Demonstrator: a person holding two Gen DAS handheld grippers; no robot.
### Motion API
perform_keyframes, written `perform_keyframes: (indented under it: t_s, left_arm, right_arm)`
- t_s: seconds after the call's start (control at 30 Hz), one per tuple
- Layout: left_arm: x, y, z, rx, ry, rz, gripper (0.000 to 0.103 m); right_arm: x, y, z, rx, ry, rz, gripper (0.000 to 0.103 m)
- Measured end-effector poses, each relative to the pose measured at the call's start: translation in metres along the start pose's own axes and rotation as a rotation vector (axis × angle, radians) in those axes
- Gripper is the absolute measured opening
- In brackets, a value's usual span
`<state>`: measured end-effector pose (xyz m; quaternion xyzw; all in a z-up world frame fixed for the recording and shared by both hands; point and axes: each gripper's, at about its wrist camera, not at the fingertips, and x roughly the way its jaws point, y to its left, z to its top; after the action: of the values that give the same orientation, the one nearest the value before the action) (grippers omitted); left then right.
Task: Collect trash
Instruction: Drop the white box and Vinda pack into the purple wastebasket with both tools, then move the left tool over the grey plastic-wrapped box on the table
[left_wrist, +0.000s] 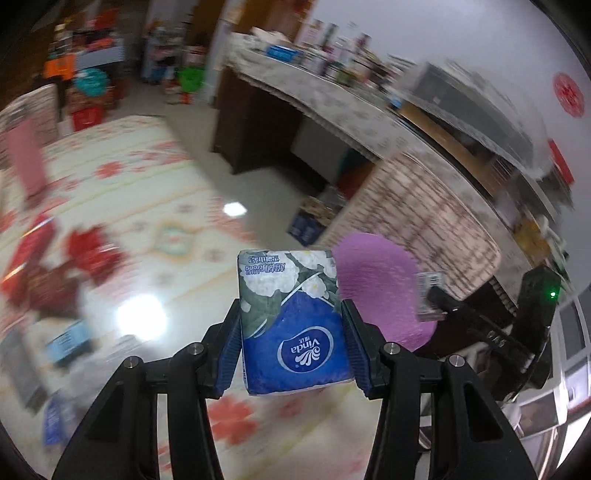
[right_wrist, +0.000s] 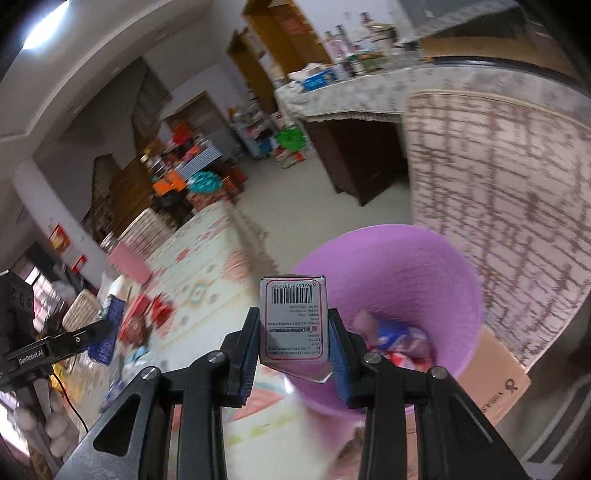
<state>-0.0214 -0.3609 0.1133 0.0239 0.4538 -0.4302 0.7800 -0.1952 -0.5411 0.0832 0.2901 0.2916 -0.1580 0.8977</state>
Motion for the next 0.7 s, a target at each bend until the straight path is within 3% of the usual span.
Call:
perform_keyframes:
  t_s: [0.23, 0.3, 0.33, 0.4, 0.43, 0.7]
  left_arm:
    - [0.071, -0.056, 0.024, 0.044, 0.079, -0.115, 0.051]
    - [0.081, -0.060, 0.026, 0.029, 0.080, -0.122, 0.056]
    - [0.083, -0.062, 0.027, 0.024, 0.081, -0.116, 0.058]
    - [0.082, -0.060, 0.024, 0.017, 0.088, -0.096, 0.062]
    - [0.079, -0.058, 0.022, 0.017, 0.085, -0.090, 0.062]
    - [0.027, -0.023, -0.011, 0.013, 0.032, 0.042, 0.065]
  right_arm:
    - [0.005, -0.042, 0.013, 0.057, -0.005, -0.059, 0.038]
    - [0.007, -0.049, 0.014, 0.063, -0.012, -0.069, 0.040]
    - [0.007, -0.053, 0.015, 0.069, -0.015, -0.075, 0.042]
    - [0.007, -0.061, 0.015, 0.092, -0.018, -0.074, 0.064]
    - [0.006, -0.063, 0.014, 0.100, -0.025, -0.075, 0.067]
    - [0.007, -0.040, -0.001, 0.062, -0.019, -0.024, 0.073]
